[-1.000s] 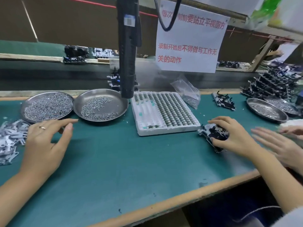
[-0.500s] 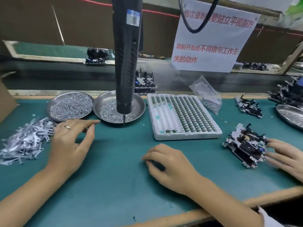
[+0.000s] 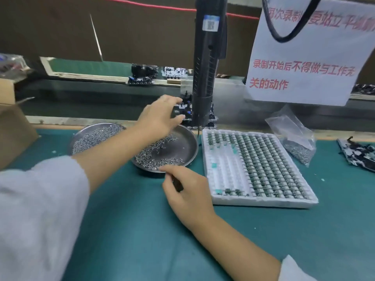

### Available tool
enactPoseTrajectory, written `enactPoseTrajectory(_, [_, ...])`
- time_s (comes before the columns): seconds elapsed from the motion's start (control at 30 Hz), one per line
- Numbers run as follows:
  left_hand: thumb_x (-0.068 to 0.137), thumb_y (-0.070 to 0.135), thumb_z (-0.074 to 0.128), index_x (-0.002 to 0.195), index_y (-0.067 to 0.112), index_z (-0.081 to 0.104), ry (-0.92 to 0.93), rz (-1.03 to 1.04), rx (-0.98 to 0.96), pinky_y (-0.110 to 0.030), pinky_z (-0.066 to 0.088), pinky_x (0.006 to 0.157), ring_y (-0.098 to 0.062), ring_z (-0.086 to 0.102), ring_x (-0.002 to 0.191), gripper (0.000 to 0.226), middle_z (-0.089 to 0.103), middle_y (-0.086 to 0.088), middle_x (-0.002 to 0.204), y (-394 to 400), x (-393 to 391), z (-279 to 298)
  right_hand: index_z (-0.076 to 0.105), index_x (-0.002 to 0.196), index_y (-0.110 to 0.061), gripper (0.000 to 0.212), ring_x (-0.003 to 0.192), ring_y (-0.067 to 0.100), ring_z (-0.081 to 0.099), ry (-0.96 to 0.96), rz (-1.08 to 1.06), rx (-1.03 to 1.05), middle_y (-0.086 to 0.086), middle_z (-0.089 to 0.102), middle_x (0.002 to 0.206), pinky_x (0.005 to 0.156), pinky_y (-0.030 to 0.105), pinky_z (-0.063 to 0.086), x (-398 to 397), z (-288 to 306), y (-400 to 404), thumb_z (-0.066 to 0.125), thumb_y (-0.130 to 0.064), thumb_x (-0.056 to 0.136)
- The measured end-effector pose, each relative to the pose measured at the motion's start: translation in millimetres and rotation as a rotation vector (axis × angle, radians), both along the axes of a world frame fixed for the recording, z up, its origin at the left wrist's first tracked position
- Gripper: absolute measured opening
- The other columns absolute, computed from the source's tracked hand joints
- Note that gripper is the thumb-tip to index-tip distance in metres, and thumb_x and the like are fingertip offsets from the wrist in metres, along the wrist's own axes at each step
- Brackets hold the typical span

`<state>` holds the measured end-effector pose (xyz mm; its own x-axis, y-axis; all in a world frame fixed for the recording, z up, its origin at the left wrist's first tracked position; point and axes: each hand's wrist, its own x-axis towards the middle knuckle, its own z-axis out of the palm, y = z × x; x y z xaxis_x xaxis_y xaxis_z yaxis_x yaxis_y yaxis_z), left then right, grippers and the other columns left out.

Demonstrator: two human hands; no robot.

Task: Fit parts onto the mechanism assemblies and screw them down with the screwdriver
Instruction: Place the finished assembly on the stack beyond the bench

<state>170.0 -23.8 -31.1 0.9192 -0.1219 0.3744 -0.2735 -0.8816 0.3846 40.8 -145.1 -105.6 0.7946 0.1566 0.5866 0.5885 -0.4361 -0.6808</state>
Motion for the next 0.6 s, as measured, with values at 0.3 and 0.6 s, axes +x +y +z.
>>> enactPoseTrajectory(0.3, [0.09,0.021,0.065,0.117,0.005,0.058,0.067,0.118,0.218,-0.042,0.045,0.085,-0.035,0.056,0.101,0.033,0.051,-0.012,0.114,-38.1,59.0,-18.2,0.073,0.101,-0.013,0.026,0.069,0.012,0.06,0.049,0.019,0.078,0.0,0.07,0.083,0.065,0.033,0.052,2.2,0.4,1.2,0.054,-0.012,0.083])
enactPoseTrajectory(0.6, [0.085,0.035,0.068,0.125,0.016,0.059,-0.239,0.164,-0.079,-0.041,0.045,0.09,-0.032,0.057,0.101,0.045,0.057,-0.009,0.115,21.5,-29.8,40.1,0.059,0.124,-0.009,0.035,0.098,0.012,0.057,0.026,0.035,0.138,0.0,0.06,0.107,0.085,0.035,0.049,2.9,5.8,1.3,0.05,-0.007,0.09])
